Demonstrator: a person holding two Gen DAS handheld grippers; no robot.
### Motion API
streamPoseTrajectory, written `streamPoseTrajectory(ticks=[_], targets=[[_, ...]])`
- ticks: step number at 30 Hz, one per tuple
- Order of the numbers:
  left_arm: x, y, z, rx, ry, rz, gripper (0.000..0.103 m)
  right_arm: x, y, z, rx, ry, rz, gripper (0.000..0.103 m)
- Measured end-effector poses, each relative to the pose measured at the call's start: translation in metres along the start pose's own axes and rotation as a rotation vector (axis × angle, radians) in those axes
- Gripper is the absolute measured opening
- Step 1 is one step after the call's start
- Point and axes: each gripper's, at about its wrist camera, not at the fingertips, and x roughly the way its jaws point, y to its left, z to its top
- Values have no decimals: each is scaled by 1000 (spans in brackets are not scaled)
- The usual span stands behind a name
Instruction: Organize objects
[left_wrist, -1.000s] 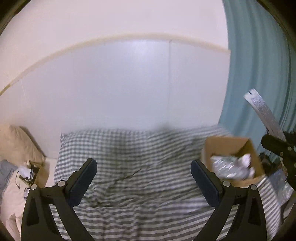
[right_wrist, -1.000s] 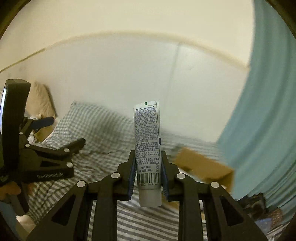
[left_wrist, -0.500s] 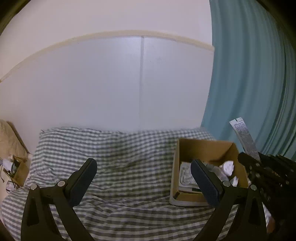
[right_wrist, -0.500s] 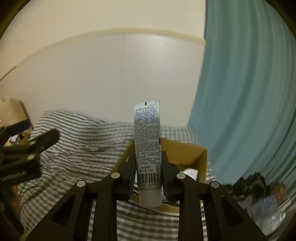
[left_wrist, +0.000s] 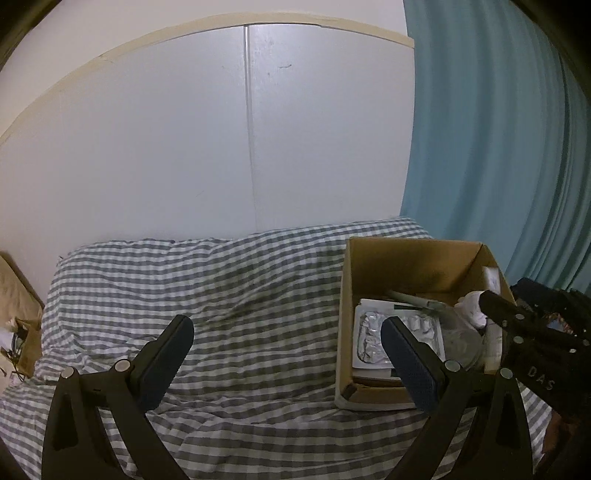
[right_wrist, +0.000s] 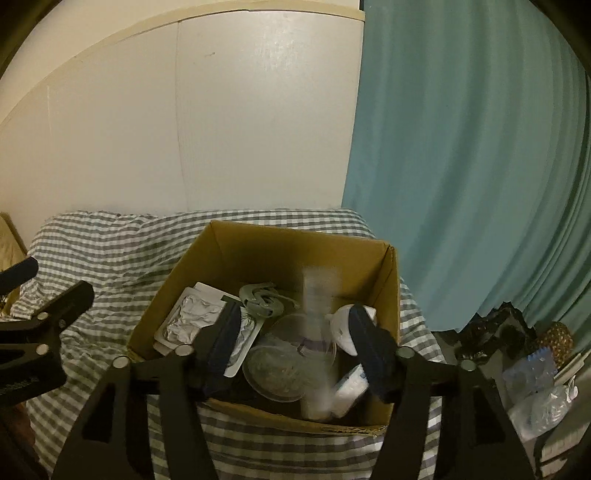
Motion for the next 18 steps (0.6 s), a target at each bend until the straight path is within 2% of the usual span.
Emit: streamPoseTrajectory(ticks=[5,11,14,18], targets=[[-24,8,7,6,-38,16,103,-15,6,5,0,-34,1,67],[-73,26,14,8,-127,56,103,-72,19,22,-31,-151,39,74],[-98,34,14,-9,-177,75,103,-103,29,24,-43,-204,48,87],[-123,43,10,-31,-218,75,103,-136,43,19,-36,-273,72,100]])
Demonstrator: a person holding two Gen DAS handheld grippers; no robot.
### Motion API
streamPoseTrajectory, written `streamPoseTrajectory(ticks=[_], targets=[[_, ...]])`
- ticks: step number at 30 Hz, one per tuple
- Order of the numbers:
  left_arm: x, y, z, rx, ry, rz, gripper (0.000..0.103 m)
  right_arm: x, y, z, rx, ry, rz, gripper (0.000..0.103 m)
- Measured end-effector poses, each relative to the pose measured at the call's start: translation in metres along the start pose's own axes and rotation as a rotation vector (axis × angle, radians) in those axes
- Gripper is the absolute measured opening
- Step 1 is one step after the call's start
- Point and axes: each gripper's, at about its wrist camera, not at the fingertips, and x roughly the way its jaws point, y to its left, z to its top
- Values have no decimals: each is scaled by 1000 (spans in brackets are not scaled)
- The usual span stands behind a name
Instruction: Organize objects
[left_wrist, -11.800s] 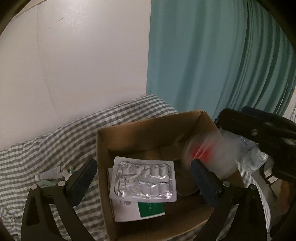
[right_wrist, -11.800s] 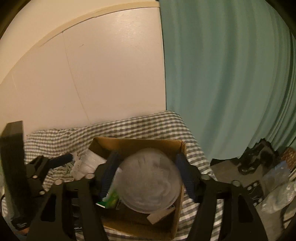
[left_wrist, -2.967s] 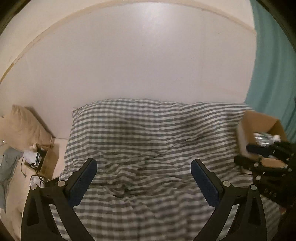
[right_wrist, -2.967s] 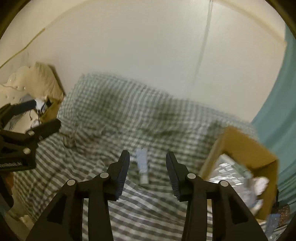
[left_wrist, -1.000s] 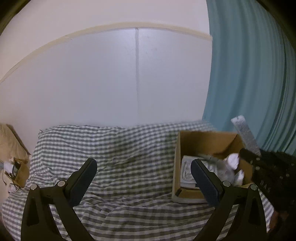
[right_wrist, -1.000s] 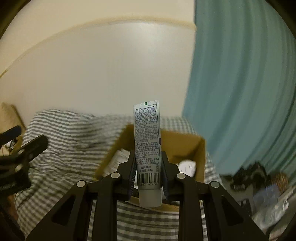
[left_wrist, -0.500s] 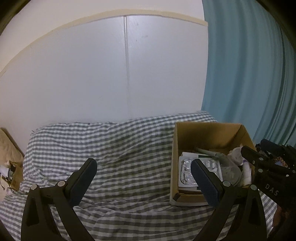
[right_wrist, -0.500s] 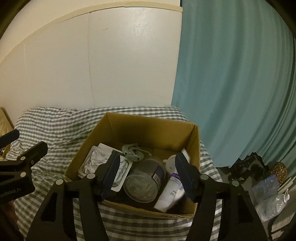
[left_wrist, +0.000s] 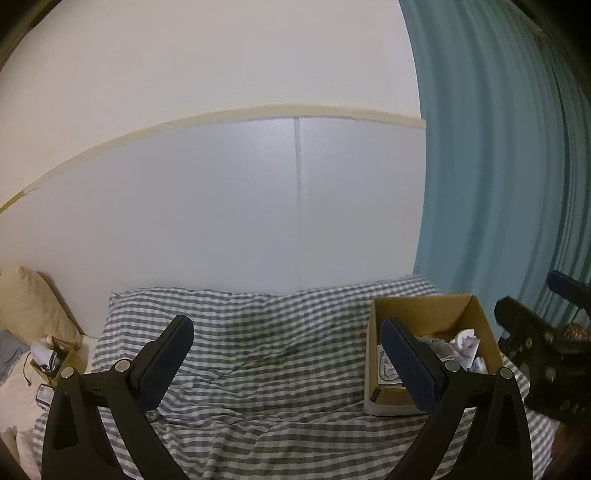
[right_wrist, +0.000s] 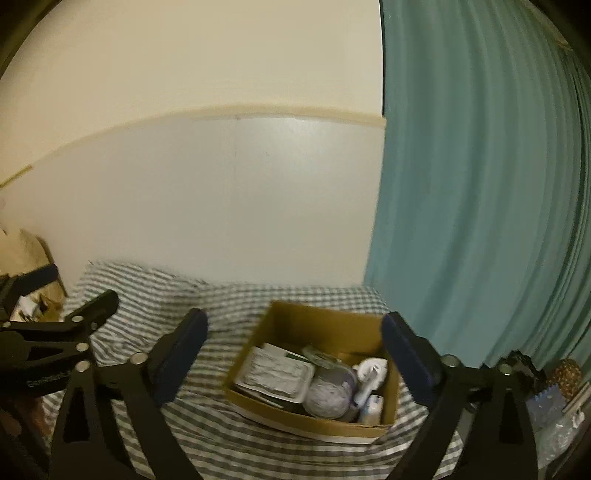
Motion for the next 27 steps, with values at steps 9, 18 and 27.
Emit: streamPoseTrajectory(ticks=[9,18,27], targets=[[-14,22,-20,-14,-5,72,103,-14,11,-8,-36,2,-35,103],[-5,20,-28,-18,29,59,103,-1,3,-16,-22,11,-61,103],[-9,23,-25,-65,38,33,103,-4,6,-15,-29,-6,-66,103]])
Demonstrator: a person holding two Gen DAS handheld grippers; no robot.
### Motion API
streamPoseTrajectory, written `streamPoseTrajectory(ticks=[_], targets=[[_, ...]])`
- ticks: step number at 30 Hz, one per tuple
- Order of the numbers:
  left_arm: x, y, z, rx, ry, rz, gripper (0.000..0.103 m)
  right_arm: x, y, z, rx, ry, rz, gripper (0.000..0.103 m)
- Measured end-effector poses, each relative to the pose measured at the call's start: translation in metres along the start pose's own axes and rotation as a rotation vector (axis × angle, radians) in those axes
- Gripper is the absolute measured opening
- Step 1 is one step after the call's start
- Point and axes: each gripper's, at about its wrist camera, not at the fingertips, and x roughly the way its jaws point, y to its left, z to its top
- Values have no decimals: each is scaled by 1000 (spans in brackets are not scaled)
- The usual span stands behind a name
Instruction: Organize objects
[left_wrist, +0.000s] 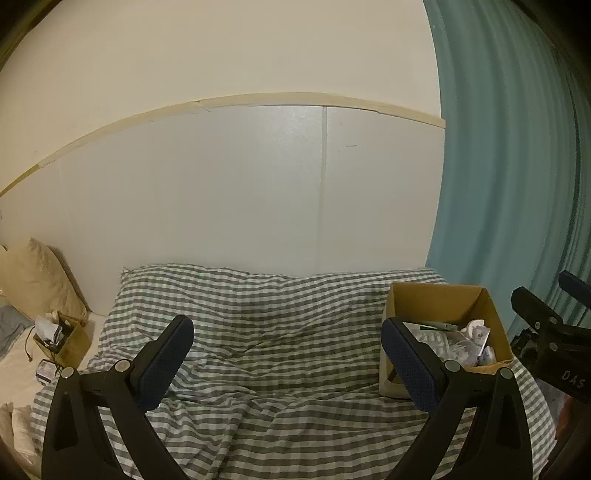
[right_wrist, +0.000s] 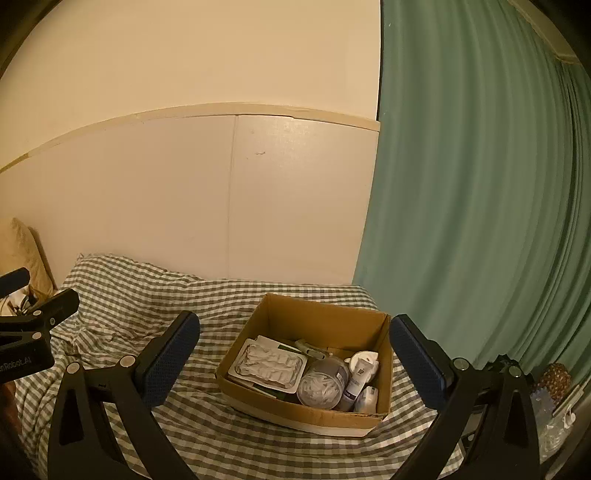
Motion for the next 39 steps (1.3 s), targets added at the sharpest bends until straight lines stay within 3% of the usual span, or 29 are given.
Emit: streamPoseTrajectory(ticks=[39], targets=[[6,-3,-3,1,16,27,103,4,4,-3,-12,16,0,103]])
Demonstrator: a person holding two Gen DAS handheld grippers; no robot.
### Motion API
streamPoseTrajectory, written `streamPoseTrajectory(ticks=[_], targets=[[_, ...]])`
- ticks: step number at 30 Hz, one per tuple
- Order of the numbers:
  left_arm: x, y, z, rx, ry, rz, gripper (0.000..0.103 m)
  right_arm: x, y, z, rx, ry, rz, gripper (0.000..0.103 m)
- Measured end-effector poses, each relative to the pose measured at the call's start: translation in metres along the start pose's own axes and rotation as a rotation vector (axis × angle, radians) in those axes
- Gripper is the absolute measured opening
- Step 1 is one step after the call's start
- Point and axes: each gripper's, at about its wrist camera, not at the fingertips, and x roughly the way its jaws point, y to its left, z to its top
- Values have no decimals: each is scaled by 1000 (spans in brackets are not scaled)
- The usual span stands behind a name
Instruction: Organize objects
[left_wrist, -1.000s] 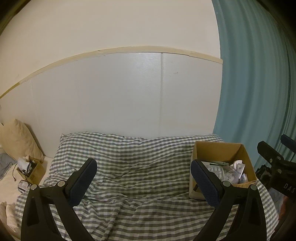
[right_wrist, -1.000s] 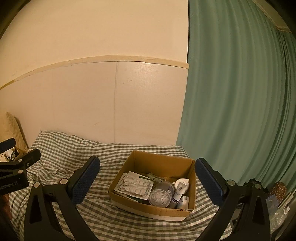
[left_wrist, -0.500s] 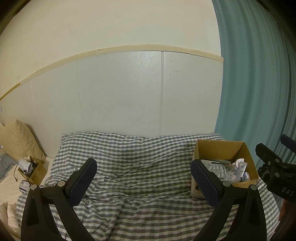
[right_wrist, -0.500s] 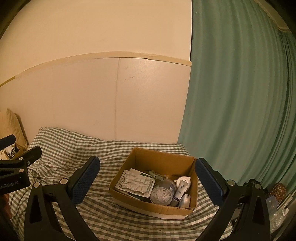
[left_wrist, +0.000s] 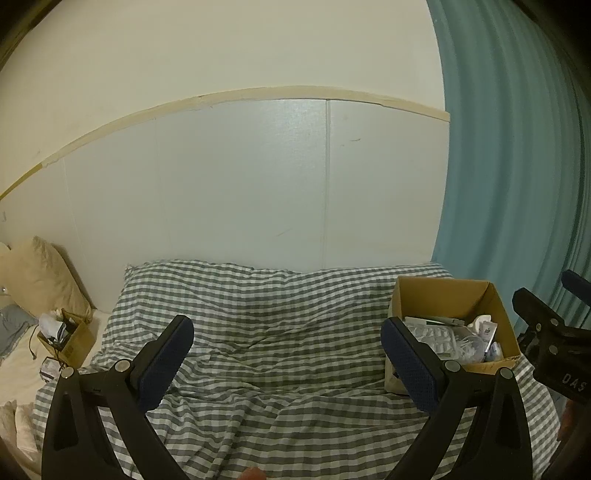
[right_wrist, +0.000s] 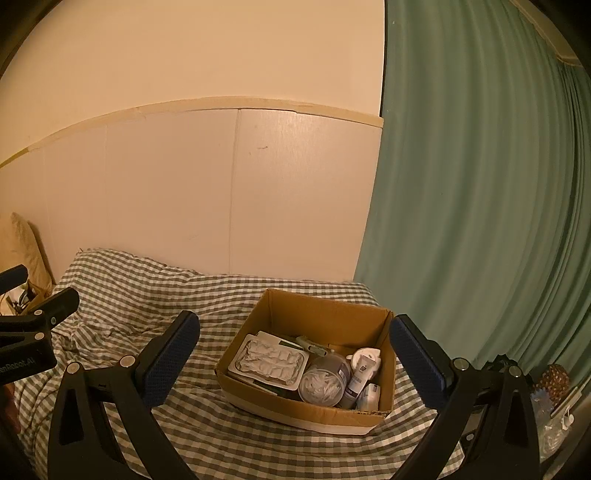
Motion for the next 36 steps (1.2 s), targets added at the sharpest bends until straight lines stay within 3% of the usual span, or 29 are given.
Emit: streamPoseTrajectory(ticks=[36], targets=[[2,-7,-4,45,-7,30,103,4,-1,-2,2,14,-7,103]])
